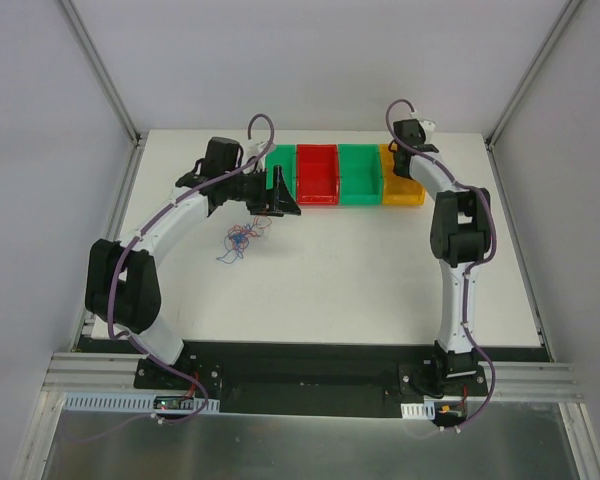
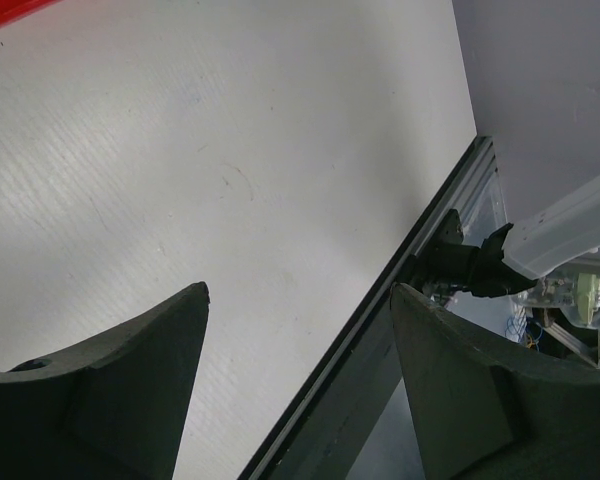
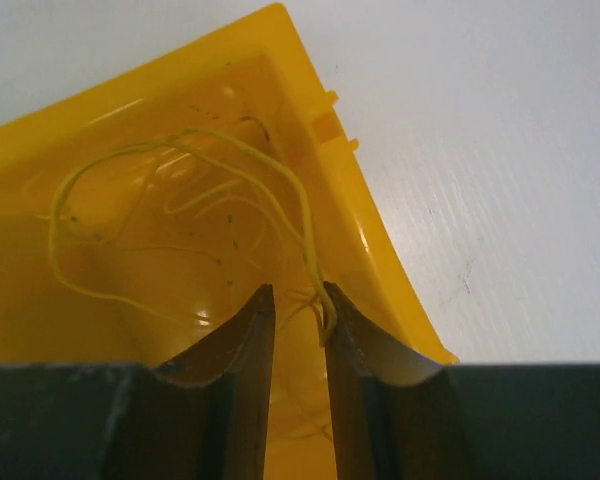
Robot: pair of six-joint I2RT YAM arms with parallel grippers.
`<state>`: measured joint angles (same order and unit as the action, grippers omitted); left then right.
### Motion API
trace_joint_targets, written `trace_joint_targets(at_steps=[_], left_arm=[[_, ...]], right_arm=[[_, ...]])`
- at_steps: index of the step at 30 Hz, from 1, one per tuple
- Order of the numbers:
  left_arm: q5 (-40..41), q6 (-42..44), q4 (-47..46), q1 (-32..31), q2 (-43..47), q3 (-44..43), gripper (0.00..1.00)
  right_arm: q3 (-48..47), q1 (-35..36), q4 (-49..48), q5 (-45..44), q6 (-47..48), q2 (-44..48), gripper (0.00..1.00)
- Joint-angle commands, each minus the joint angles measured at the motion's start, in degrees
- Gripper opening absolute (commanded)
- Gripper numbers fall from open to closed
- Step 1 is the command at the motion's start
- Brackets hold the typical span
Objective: Untangle the cables
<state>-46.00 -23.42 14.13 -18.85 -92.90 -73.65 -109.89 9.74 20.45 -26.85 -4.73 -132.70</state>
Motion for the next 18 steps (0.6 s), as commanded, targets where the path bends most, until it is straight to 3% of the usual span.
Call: trace_joint_targets(at_steps=[1,8,13,18], left_arm=[[-1.46,-0.31,-1.65,-0.92,0.70,0.26,0.73],[-0.85,0.04,-1.65,-0.92,1.93,0.43,0.73],[0.64,1.00,-1.30,-0.40,1.85,0.43,0.73],[10.02,-0.12,0.46,3.63,3.42,1.22,0.72]], right_arm=[[-2.53,0.46,2.67,2.68,0.95,8.41,0.32],[2.83,0.46,2.14,2.67,2.80,15.89,0.55],[4.41,0.98,2.49,6.88,3.41,19.67,0.78],[9.24,8.08,-5.66,16.90,5.77,23.63,0.84]])
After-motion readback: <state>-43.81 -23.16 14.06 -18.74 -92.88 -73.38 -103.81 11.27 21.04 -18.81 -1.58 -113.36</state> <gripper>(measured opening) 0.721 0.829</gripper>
